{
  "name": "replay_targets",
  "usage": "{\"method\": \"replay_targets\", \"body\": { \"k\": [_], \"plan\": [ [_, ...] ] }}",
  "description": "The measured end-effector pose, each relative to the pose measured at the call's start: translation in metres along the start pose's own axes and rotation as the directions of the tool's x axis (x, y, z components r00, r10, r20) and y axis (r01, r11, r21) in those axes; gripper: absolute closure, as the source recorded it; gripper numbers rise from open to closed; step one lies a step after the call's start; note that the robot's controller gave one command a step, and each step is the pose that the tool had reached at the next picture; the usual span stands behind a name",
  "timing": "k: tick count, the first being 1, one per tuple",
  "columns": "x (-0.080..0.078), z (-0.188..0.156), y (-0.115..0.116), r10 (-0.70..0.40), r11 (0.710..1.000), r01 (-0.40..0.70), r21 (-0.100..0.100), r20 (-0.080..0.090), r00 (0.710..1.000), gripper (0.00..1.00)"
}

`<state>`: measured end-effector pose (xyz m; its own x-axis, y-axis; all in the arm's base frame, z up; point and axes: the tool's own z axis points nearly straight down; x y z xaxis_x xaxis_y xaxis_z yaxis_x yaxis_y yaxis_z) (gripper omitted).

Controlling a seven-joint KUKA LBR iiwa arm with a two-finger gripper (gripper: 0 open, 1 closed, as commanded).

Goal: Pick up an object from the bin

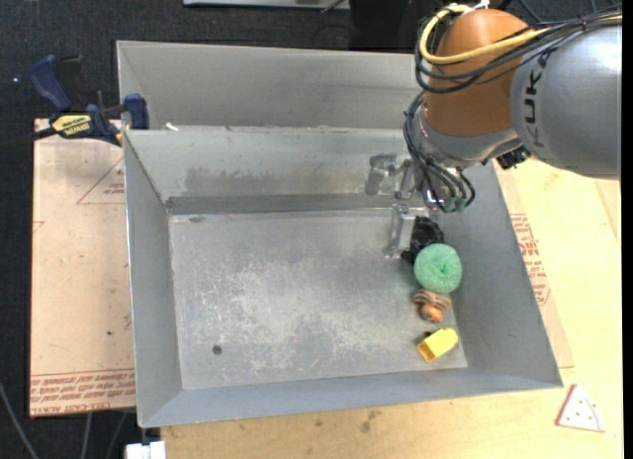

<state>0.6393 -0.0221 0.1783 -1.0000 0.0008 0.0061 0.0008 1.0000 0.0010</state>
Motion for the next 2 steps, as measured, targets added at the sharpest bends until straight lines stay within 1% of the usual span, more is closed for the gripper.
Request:
{"method": "replay_targets", "body": {
  "k": [1, 2],
  "plan": [
    [-0.002, -0.005, 0.0, 0.0, 1.0, 0.0, 0.0, 0.008, 1.0, 0.0],
    [0.023, 0.023, -0.034, -0.044, 0.999, 0.044, -0.001, 0.013, 0.999, 0.0]
  ]
}}
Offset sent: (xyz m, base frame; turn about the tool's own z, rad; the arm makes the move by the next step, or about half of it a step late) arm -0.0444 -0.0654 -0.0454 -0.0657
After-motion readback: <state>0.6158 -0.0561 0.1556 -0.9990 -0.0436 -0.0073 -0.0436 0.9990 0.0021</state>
